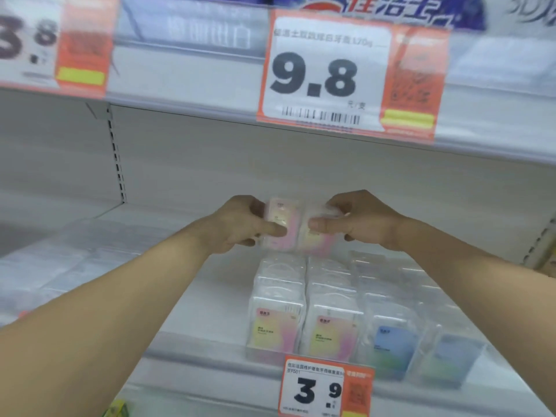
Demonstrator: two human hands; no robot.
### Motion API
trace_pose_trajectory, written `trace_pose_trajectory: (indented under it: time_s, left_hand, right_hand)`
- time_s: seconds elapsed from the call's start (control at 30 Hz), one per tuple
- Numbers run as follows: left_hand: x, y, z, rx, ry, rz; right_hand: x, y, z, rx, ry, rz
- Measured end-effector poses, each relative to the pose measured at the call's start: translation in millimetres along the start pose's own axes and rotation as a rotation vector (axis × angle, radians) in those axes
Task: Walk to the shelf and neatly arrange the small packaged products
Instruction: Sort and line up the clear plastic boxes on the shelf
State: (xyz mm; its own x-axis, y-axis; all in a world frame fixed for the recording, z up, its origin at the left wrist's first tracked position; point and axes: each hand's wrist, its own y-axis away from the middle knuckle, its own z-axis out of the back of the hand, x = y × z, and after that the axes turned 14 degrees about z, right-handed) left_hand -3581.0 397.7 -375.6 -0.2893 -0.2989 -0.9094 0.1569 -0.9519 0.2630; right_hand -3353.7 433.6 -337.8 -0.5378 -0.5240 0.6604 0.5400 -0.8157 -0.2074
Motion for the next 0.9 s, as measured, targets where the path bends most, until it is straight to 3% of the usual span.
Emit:
trace_pose_trajectory:
  time_s: [0.13, 0.23, 0.4, 0.73, 0.9]
  left_hand:
    - [4, 21, 2, 0.191, -0.057, -0.074]
    - [8, 29, 2, 0.289, -0.12, -0.038]
    - [5, 37, 5, 0.302, -0.09, 0.071]
    - [9, 45, -10, 0.294, -0.184, 0.053]
    - [9, 50, -16, 0.278, -0.129, 0.061]
  right_hand:
    - [5, 11, 0, 0.109, 0.014, -0.012]
    - [8, 15, 0, 0.181, 0.043, -0.023]
    - [11, 19, 2, 0.27, 0.137, -0.028]
    - [23, 27, -6, 0.43, 0.338, -0.116]
    - [29, 35, 3, 0.334, 0.372, -0.111]
